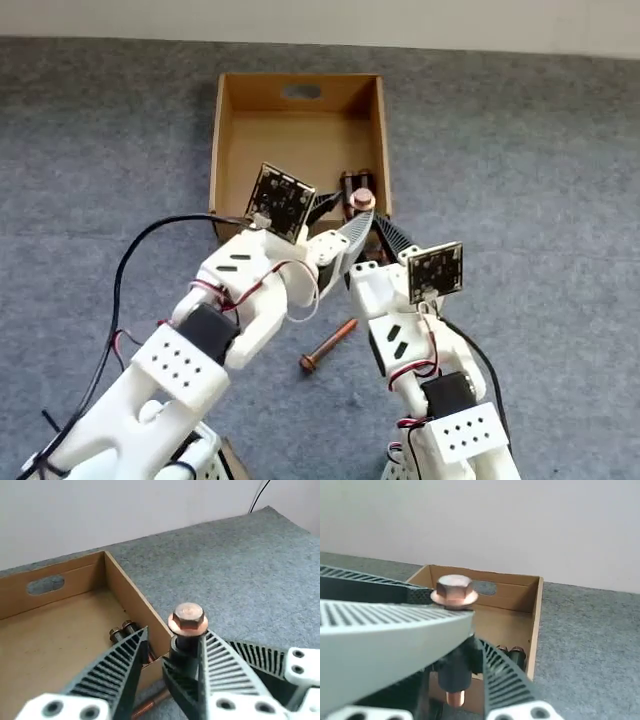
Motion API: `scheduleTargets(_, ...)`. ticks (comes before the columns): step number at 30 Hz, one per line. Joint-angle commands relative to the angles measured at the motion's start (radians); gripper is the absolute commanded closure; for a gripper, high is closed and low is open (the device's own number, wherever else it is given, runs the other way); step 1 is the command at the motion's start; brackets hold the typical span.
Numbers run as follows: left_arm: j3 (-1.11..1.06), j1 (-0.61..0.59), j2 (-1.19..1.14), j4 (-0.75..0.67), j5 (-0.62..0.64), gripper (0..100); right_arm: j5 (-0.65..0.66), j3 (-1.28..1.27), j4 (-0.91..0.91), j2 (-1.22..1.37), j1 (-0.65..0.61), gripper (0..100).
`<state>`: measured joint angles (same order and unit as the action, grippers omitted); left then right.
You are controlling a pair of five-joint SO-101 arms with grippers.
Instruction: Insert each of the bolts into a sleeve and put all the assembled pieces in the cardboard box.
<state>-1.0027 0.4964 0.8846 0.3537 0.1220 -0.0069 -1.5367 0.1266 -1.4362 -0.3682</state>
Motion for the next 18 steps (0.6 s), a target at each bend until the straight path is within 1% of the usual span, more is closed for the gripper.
scheduleTargets(1,0.013,-0.012,0.113,0.078,0.002,83,-0.008,0.018,-0.025,-0.015,0.015,99.2)
scheduleTargets(6,0.008,-0.019,0.223,0.126,0.002,83,-0.008,0.016,-0.025,-0.015,0.015,99.2)
scheduleTargets(13,-0.013,-0.03,0.254,0.13,0.0,84,-0.008,0.001,-0.027,-0.015,0.015,99.2)
scheduleTargets(15,-0.051,-0.077,0.255,0.13,-0.002,84,-0.008,-0.016,-0.028,-0.015,0.015,99.2)
scheduleTargets(18,-0.139,-0.222,0.254,0.126,-0.002,86,-0.008,-0.024,-0.028,-0.015,0.015,99.2)
